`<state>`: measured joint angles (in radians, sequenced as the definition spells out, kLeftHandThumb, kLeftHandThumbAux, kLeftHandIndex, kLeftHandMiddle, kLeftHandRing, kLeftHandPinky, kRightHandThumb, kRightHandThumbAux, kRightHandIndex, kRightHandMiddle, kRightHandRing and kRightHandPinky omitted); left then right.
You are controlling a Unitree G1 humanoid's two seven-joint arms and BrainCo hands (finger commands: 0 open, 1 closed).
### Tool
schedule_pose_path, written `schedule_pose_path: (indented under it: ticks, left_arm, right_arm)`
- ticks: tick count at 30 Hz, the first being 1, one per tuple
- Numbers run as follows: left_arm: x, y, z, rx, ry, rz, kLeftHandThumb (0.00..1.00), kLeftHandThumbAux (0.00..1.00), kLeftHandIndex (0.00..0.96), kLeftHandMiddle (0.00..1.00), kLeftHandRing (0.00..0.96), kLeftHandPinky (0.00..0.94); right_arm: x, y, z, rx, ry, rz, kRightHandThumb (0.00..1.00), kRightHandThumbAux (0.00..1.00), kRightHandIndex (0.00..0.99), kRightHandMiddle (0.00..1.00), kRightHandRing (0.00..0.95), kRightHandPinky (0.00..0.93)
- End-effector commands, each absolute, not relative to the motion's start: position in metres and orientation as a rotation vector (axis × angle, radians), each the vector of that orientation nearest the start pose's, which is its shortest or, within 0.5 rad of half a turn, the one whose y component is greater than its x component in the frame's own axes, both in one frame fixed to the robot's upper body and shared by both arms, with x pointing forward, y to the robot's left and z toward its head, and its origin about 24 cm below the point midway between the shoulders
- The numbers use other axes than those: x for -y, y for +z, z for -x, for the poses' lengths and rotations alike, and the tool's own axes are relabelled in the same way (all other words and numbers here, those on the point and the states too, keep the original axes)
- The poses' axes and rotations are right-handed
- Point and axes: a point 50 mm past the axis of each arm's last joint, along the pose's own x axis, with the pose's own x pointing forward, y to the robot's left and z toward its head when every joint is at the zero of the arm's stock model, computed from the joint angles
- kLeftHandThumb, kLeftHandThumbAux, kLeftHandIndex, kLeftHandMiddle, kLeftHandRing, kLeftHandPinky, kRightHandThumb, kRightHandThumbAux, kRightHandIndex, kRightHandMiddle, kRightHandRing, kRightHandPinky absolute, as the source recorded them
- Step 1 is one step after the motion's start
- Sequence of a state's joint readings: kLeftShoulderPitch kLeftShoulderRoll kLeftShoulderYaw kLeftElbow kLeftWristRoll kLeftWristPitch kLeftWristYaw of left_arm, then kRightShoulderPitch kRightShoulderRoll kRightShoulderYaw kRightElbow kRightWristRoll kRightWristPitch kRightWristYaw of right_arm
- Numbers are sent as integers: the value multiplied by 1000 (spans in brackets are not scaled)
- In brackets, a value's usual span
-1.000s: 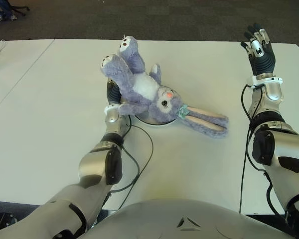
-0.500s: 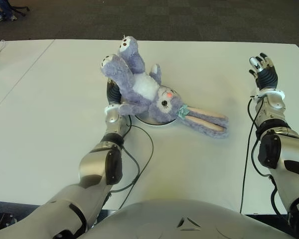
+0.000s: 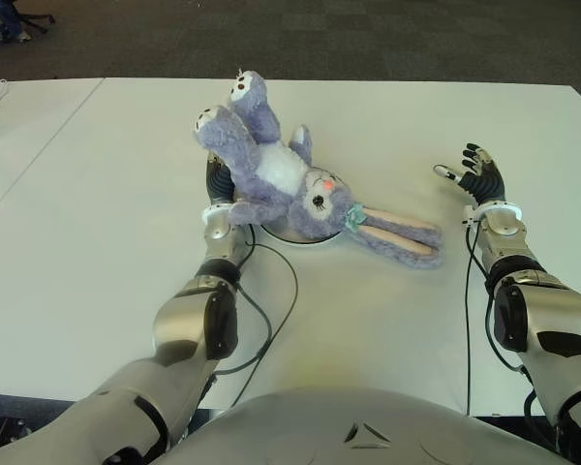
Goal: Put the doll into the plate.
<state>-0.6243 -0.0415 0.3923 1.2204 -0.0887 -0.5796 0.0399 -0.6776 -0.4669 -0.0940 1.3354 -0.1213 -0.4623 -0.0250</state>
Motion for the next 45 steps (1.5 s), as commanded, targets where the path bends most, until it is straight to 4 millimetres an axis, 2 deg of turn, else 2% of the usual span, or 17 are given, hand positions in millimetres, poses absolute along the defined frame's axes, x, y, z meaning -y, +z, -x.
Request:
schedule_pose_path:
  ticks: [1, 6, 8, 16, 20, 24, 30, 33, 39, 45]
  left_arm:
    - [-133, -92, -253, -512, 253, 337, 0, 480, 88, 127, 115, 104]
    - [-134, -92, -252, -503, 255, 340, 0, 475, 75, 118, 106, 101]
    - [-135, -92, -252, -504, 261, 347, 0, 474, 75, 120, 109, 113]
    - [-135, -92, -252, -502, 264, 347, 0, 477, 83, 130, 119, 122]
    - [-135, -92, -252, -501, 261, 329, 0, 483, 90, 137, 128, 134]
    - [-137, -92, -251, -492, 264, 324, 0, 489, 93, 146, 136, 139]
    - [-139, -93, -249, -500, 267, 317, 0, 500, 86, 158, 153, 164]
    - [-139, -94, -248, -496, 268, 312, 0, 511, 79, 173, 174, 192]
    - [-141, -95, -246, -494, 268, 297, 0, 522, 70, 193, 196, 186]
    - [-143, -95, -244, -481, 281, 306, 0, 520, 67, 202, 206, 194]
  right_arm:
    - [248, -14, -313, -302, 1, 657, 0, 791, 96, 111, 92, 99]
    - [229, -33, -304, -339, 93, 775, 0, 782, 63, 95, 84, 91]
    - [222, -41, -299, -362, 141, 830, 0, 741, 22, 76, 74, 87]
    - [209, -47, -297, -375, 200, 897, 0, 709, 0, 62, 69, 96]
    - [196, -49, -298, -359, 200, 873, 0, 764, 0, 79, 95, 136]
    - [194, -50, -298, -350, 172, 828, 0, 795, 2, 108, 116, 146]
    - [197, -55, -296, -450, 93, 622, 0, 808, 86, 189, 186, 234]
    - [204, -66, -285, -550, -22, 333, 0, 818, 122, 235, 239, 277]
    - [202, -78, -272, -578, -128, -3, 38, 745, 148, 250, 253, 255]
    - [207, -88, -251, -518, -171, -156, 38, 695, 180, 250, 248, 253]
